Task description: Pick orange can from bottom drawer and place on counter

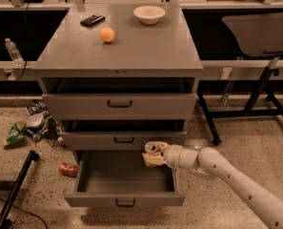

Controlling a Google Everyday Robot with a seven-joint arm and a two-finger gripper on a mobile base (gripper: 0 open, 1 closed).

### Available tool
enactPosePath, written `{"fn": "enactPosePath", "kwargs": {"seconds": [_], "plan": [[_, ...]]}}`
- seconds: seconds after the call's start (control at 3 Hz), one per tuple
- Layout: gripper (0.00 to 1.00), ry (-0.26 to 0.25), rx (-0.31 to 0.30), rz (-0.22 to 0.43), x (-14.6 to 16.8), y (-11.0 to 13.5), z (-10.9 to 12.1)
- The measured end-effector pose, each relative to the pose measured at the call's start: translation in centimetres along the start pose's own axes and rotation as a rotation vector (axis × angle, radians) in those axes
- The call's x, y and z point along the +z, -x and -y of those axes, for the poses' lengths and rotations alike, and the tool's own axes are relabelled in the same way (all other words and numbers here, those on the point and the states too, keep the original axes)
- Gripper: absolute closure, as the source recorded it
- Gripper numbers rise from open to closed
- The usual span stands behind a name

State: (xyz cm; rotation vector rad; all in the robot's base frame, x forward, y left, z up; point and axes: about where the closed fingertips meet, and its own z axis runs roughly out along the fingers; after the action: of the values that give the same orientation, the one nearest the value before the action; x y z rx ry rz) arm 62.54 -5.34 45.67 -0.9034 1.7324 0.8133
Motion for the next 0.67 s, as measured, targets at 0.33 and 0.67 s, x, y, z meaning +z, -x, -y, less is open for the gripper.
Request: {"fn": "enactPosePath", "kwargs": {"seconds": [0.33, 0.67], "plan": [[1.00, 0.064, -0.088, 0.131, -2.1, 5.4, 0.4], [1.00, 0.084, -0.180, 0.215, -3.9, 10.3, -0.2]]}}
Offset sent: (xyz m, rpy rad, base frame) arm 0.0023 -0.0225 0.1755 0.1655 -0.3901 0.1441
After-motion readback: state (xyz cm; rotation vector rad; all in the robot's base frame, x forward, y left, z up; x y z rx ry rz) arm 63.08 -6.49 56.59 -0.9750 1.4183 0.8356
